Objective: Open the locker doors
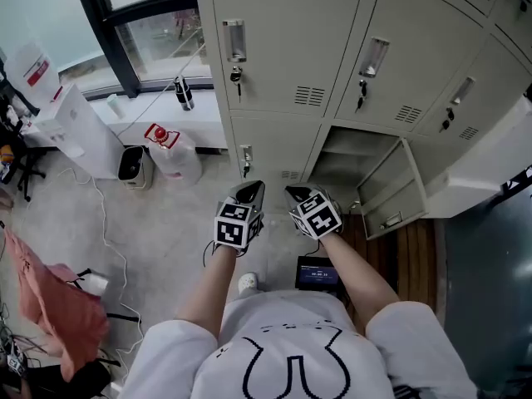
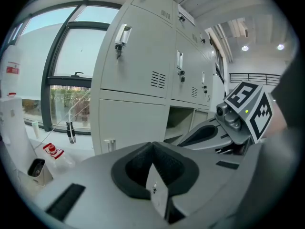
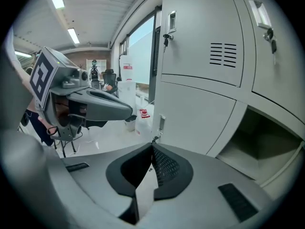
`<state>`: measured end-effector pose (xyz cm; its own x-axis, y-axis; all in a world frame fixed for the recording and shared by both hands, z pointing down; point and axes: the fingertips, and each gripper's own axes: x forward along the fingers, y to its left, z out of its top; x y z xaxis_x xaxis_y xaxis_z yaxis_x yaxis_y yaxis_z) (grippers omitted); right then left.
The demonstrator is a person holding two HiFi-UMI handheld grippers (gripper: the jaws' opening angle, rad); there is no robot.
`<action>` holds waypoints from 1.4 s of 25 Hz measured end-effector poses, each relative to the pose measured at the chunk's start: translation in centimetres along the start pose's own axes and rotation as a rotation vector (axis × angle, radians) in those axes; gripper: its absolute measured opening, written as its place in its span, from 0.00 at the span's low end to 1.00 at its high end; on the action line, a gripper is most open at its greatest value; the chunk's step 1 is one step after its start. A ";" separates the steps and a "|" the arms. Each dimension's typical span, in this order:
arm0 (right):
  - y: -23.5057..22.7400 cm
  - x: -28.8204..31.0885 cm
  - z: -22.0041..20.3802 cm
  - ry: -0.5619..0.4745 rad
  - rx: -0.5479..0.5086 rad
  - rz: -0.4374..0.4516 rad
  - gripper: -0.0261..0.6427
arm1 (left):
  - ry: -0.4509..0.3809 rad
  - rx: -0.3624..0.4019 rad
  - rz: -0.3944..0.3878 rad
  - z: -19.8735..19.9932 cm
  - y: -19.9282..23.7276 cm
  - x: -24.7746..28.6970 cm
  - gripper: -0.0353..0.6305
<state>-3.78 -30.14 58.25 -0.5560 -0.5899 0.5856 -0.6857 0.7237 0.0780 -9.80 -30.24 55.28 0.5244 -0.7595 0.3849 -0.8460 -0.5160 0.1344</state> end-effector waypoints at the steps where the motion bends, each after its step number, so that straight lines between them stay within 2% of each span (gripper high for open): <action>1: 0.3 0.8 0.5 -0.010 0.010 -0.005 0.05 | -0.004 -0.007 0.007 0.0 1.1 -0.2 0.08; 6: 2.1 4.4 2.8 -0.047 0.072 -0.016 0.06 | -0.007 -0.019 0.019 -0.1 5.5 -1.3 0.08; 11: 3.0 7.9 4.7 -0.090 0.141 -0.031 0.17 | -0.008 -0.039 0.027 0.2 8.8 -2.1 0.08; 13: 2.7 9.4 5.6 -0.117 0.167 -0.050 0.26 | 0.000 -0.041 0.026 0.3 10.0 -2.1 0.08; 15: 2.8 11.1 6.0 -0.141 0.188 -0.052 0.42 | 0.004 -0.034 0.024 0.3 11.0 -1.9 0.08; 17: 3.1 12.9 6.2 -0.158 0.217 -0.033 0.46 | 0.000 -0.018 0.023 0.6 11.8 -1.7 0.08; 19: 3.2 14.5 6.4 -0.165 0.244 -0.022 0.46 | -0.007 -0.007 0.024 1.0 12.7 -1.5 0.08; 25: 1.6 18.4 6.5 -0.162 0.316 -0.064 0.46 | 0.009 0.003 0.022 0.9 14.8 -0.7 0.08; 35: -0.6 23.4 6.3 -0.106 0.331 -0.086 0.46 | 0.031 -0.006 0.041 0.3 18.5 0.8 0.08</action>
<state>-19.30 -46.65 66.85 -0.5236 -0.6902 0.4995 -0.8374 0.5248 -0.1527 -24.96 -40.49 57.78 0.4859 -0.7675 0.4182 -0.8675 -0.4820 0.1232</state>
